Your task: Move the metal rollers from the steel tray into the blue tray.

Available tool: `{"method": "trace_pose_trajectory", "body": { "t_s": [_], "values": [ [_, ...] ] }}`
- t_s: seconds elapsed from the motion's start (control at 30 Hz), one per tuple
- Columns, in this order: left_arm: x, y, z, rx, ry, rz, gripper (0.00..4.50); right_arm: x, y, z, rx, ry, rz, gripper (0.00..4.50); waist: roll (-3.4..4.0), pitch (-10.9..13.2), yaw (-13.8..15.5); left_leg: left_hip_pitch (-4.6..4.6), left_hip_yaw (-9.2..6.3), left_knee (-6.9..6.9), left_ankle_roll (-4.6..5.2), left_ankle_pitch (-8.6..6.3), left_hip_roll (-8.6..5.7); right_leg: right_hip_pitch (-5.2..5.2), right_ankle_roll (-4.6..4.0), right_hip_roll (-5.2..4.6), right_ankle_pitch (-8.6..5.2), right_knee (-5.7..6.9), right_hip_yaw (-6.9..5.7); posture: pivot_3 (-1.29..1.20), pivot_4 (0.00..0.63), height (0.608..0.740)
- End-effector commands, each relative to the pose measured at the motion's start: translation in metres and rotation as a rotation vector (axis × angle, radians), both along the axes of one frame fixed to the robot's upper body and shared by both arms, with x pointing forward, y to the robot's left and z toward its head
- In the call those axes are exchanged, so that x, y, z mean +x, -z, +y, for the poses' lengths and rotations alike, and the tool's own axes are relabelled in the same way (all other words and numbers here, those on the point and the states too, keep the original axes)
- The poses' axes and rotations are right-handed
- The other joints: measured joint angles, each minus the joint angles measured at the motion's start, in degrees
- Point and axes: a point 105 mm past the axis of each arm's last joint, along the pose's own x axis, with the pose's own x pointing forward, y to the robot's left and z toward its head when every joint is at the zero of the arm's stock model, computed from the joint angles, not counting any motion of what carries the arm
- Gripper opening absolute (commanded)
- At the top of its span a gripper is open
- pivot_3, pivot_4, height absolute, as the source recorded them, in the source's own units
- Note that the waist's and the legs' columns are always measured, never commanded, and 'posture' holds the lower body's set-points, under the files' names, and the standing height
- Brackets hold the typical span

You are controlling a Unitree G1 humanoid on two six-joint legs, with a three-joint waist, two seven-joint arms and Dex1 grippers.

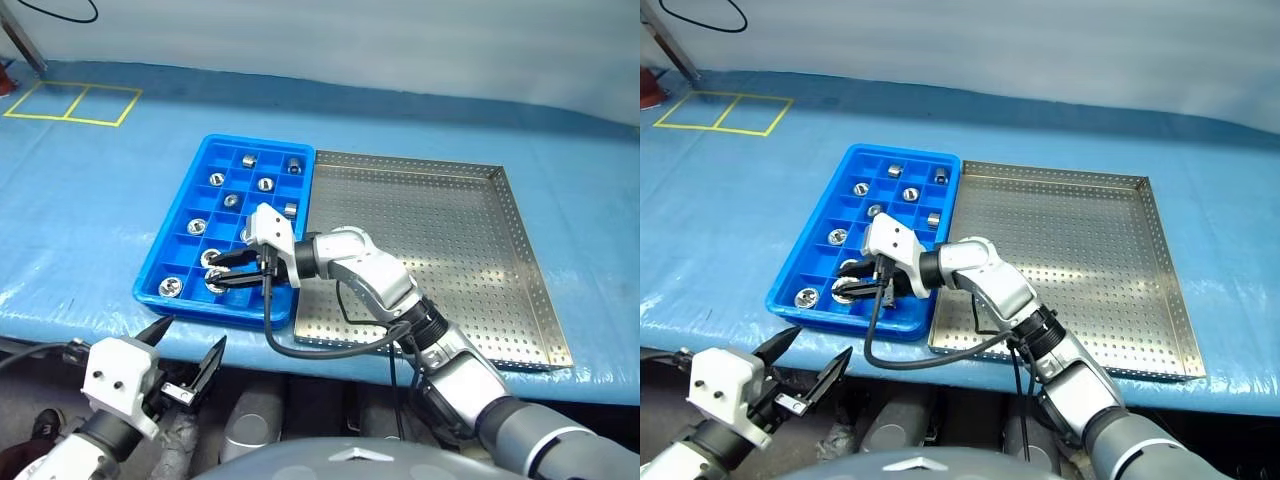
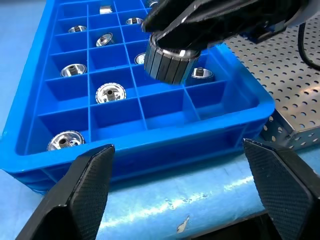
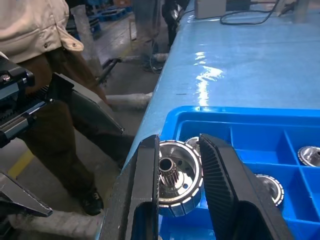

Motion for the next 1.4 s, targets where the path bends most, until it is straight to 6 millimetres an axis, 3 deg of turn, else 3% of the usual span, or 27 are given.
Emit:
{"method": "trace_pose_trajectory", "body": {
  "t_s": [0.03,0.27,0.43,0.5,0.57,0.83,0.93,1.03,1.1,1.13,1.23,1.4],
  "values": [
    [0.003,-0.016,-0.011,0.001,0.033,-0.069,4.5,0.004,-0.002,0.002,0.011,0.006,-0.02,0.87,0.02,0.01,0.15,-0.01,-0.02,0.0,-0.01,0.01,0.0,0.0,-0.01,0.01,-0.01,0.0,-0.03,0.4,0.15,0.74],
    [0.009,-0.017,-0.012,0.009,0.05,-0.067,4.5,0.009,0.007,0.003,-0.001,0.033,0.008,0.87,0.05,0.03,0.03,-0.06,-0.08,-0.08,-0.17,0.02,0.04,-0.02,-0.1,0.15,-0.06,0.04,-0.05,0.37,0.15,0.74],
    [0.013,-0.018,-0.013,0.022,0.072,-0.067,4.5,-0.002,0.017,0.004,-0.042,-0.039,0.021,0.87,0.06,0.04,-0.19,-0.08,-0.15,-0.16,-0.31,0.06,0.07,0.02,-0.21,0.24,-0.13,0.07,-0.06,0.36,0.15,0.74],
    [0.015,-0.018,-0.014,0.019,0.081,-0.065,4.5,0.0,0.018,0.004,-0.04,-0.014,0.011,1.6,0.08,0.05,-0.25,-0.08,-0.17,-0.17,-0.34,0.07,0.07,0.03,-0.22,0.27,-0.14,0.08,-0.06,0.35,0.15,0.74],
    [0.018,-0.018,-0.016,0.016,0.094,-0.063,4.5,0.007,0.012,0.004,0.002,0.041,-0.011,2.16,0.08,0.05,-0.33,-0.08,-0.19,-0.19,-0.38,0.09,0.08,0.02,-0.23,0.29,-0.14,0.08,-0.06,0.33,0.15,0.74],
    [0.032,-0.022,-0.03,-0.005,0.173,-0.079,4.5,0.024,-0.017,-0.014,0.118,0.175,-0.079,2.16,0.13,0.08,-1.35,-0.06,-0.3,-0.19,-0.51,0.16,0.08,0.03,-0.24,0.42,-0.14,0.09,-0.05,0.26,0.15,0.74],
    [0.052,-0.031,-0.046,-0.039,0.255,-0.152,4.5,0.042,-0.038,-0.049,0.168,0.336,-0.159,2.16,0.2,0.13,-1.68,-0.06,-0.36,-0.19,-0.61,0.21,0.07,0.1,-0.26,0.51,-0.13,0.08,-0.04,0.19,0.15,0.74],
    [0.071,-0.037,-0.057,-0.061,0.316,-0.208,4.5,0.056,-0.044,-0.086,0.148,0.504,-0.241,2.16,0.21,0.12,-1.92,-0.08,-0.47,-0.15,-0.76,0.32,0.02,0.17,-0.27,0.52,-0.11,0.1,-0.05,0.11,0.15,0.74],
    [0.082,-0.039,-0.063,-0.063,0.356,-0.235,4.5,0.063,-0.04,-0.114,0.097,0.619,-0.281,2.16,0.14,0.07,-3.34,-0.06,-0.4,-0.14,-0.9,0.4,-0.01,0.28,-0.62,0.6,0.11,0.09,0.01,0.03,0.15,0.74],
    [0.091,-0.04,-0.067,-0.064,0.376,-0.256,4.5,0.067,-0.037,-0.137,0.069,0.697,-0.276,2.16,0.15,0.06,-4.02,-0.06,-0.37,-0.15,-0.92,0.41,-0.01,0.27,-0.63,0.62,0.12,0.09,0.03,0.01,0.15,0.74],
    [0.114,-0.039,-0.071,-0.08,0.389,-0.291,4.5,0.063,-0.023,-0.187,-0.013,0.836,-0.247,2.16,0.16,0.06,-5.4,-0.07,-0.28,-0.16,-0.91,0.4,0.01,0.27,-0.67,0.63,0.1,0.08,0.07,-0.09,0.15,0.74],
    [0.143,-0.034,-0.074,-0.077,0.359,-0.336,4.5,0.047,-0.001,-0.22,-0.128,0.928,-0.215,2.16,0.18,0.06,-9.61,-0.06,0.02,-0.16,-0.41,0.11,0.11,0.16,-0.57,0.63,0.15,0.08,0.32,-0.17,0.15,0.74]
  ]
}}
